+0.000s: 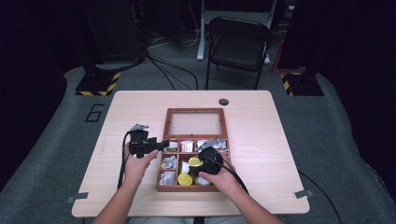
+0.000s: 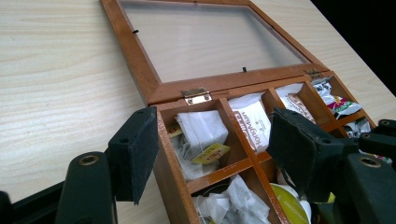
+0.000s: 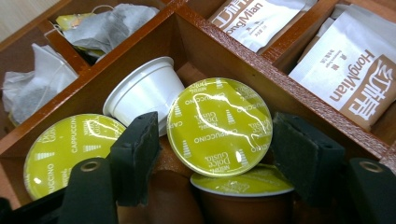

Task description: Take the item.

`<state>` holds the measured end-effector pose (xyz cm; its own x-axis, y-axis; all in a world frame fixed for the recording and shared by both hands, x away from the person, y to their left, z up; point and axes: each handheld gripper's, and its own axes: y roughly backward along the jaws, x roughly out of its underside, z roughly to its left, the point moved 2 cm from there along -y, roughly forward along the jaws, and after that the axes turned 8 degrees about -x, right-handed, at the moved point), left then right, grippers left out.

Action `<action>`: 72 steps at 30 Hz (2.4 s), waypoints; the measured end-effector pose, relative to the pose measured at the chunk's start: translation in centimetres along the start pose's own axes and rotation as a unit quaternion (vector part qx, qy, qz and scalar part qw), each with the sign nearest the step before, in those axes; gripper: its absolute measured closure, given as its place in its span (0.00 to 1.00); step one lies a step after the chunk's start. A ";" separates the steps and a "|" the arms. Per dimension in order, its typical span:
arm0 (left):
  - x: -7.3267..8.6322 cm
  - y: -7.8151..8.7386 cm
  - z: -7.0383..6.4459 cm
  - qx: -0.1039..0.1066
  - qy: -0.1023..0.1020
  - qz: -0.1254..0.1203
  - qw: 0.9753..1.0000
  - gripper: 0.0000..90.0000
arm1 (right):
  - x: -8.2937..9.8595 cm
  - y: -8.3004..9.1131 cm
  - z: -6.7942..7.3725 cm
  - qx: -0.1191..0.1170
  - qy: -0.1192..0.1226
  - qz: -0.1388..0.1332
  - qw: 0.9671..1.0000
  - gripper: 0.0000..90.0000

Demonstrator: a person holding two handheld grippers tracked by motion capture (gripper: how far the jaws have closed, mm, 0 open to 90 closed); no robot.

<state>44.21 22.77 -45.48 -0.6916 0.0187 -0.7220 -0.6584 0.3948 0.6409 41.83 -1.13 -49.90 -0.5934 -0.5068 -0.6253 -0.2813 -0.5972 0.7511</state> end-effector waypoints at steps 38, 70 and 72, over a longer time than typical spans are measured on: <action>0.1 0.6 0.5 0.002 0.011 -0.006 1.000 0.37 | -0.2 -0.7 -0.2 0.013 0.029 0.032 0.999 0.40; 0.0 0.8 0.8 0.005 0.017 -0.010 1.000 0.37 | -1.5 5.4 -2.9 0.031 -0.003 -0.021 0.999 0.41; -0.1 0.7 0.8 0.006 0.020 -0.009 1.000 0.37 | -1.2 6.2 -4.1 0.044 -0.012 -0.025 0.999 0.41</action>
<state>44.04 23.81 -45.18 -0.6915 -0.0242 -0.7220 -0.6671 0.4048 0.6254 43.88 -6.71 -45.36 -0.5952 -0.4616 -0.6578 -0.3758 -0.5636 0.7356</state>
